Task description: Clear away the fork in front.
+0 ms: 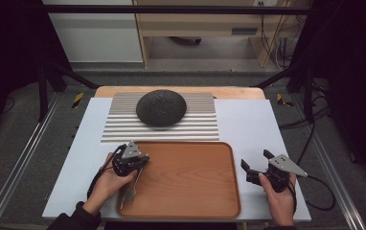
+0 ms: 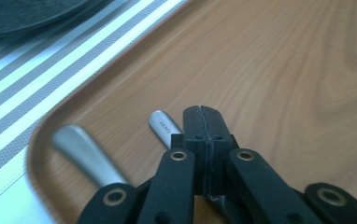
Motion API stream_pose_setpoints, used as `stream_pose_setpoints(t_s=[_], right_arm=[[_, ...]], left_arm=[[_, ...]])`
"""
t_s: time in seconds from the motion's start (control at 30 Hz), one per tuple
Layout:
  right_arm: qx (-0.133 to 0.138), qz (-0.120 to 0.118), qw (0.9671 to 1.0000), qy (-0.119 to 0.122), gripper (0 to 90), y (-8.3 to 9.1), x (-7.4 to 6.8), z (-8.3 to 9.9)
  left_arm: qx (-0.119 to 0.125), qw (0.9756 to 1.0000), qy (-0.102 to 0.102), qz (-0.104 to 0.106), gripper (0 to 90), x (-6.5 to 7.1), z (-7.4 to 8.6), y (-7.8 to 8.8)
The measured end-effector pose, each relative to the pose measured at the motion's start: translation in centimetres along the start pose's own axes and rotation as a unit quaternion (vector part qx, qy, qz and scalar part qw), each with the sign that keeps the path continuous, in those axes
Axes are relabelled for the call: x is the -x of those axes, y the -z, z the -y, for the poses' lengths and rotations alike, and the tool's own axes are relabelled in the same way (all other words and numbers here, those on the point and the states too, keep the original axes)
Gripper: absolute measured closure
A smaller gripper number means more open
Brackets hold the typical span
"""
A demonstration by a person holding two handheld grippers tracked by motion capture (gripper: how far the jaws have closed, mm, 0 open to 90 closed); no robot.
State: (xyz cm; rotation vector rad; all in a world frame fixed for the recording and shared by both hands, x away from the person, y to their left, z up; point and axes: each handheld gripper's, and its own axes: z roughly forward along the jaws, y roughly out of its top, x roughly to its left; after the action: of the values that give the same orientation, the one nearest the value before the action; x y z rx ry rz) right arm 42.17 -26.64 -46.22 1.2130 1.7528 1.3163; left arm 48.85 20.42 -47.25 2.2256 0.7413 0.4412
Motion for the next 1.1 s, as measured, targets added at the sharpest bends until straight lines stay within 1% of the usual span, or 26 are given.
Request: stream_pose_setpoints(t_s=[0.13, 0.2, 0.27, 0.37, 0.43, 0.5, 0.57, 0.6, 0.67, 0.73, 0.8, 0.87, 0.93, 0.97, 1.1], right_arm=[[0.0, 0.0, 1.0, 0.0, 6.6, 0.0, 0.0, 0.0], [0.001, 0.0, 1.0, 0.0, 6.6, 0.0, 0.0, 0.0], [0.002, -0.001, 1.0, 0.0, 6.6, 0.0, 0.0, 0.0], [0.002, 0.003, 1.0, 0.002, 6.7, 0.0, -0.1, 0.0], [0.003, 0.003, 1.0, 0.001, 6.7, 0.0, 0.0, -0.1], [0.002, 0.003, 1.0, 0.001, 6.7, 0.0, 0.0, 0.0], [0.002, 0.003, 1.0, 0.002, 6.7, 0.0, -0.1, 0.0], [0.002, 0.002, 1.0, 0.003, 6.7, 0.0, -0.1, 0.0], [0.002, 0.001, 1.0, 0.005, 6.7, 0.0, -0.1, 0.0], [0.001, 0.001, 1.0, 0.006, 6.7, 0.0, -0.1, 0.0], [0.001, 0.0, 1.0, 0.004, 6.7, 0.0, -0.1, 0.0], [0.001, 0.0, 1.0, 0.006, 6.7, -0.1, -0.1, 0.0], [0.001, 0.0, 1.0, 0.006, 6.7, -0.1, -0.1, 0.0], [0.0, 0.0, 1.0, 0.005, 6.7, -0.1, -0.2, 0.0], [-0.003, -0.003, 1.0, 0.006, 6.6, -0.1, -0.2, 0.0]], left_arm=[[-0.001, 0.9999, 0.012, -0.011, 90.0, -0.7, 0.5, 0.5], [0.005, 0.9997, 0.021, -0.011, 90.0, -0.9, 0.7, 0.7], [0.02, 0.9995, 0.02, -0.013, 90.0, -1.0, 0.7, 1.0], [0.052, 0.9982, 0.024, -0.018, 90.0, -1.2, 0.6, 1.6], [0.069, 0.997, 0.025, -0.026, 90.0, -1.3, 0.7, 2.0], [0.083, 0.9956, 0.032, -0.028, 90.0, -1.3, 1.0, 2.2], [0.092, 0.9945, 0.029, -0.039, 90.0, -1.2, 1.1, 2.5], [0.1, 0.9936, 0.029, -0.044, 90.0, -1.2, 1.2, 2.6], [0.11, 0.9917, 0.029, -0.06, 85.5, -1.4, 1.3, 2.9], [0.11, 0.9908, 0.026, -0.075, 77.6, -1.5, 1.4, 3.0], [0.103, 0.9905, 0.023, -0.088, 70.0, -1.5, 1.6, 3.0], [0.102, 0.9903, 0.022, -0.092, 64.8, -1.6, 1.6, 3.0], [0.103, 0.9895, 0.024, -0.098, 58.6, -1.6, 1.7, 3.0], [0.106, 0.9887, 0.026, -0.103, 54.9, -1.6, 1.7, 3.0], [0.101, 0.9879, 0.034, -0.113, 46.9, -1.8, 1.8, 3.0]])
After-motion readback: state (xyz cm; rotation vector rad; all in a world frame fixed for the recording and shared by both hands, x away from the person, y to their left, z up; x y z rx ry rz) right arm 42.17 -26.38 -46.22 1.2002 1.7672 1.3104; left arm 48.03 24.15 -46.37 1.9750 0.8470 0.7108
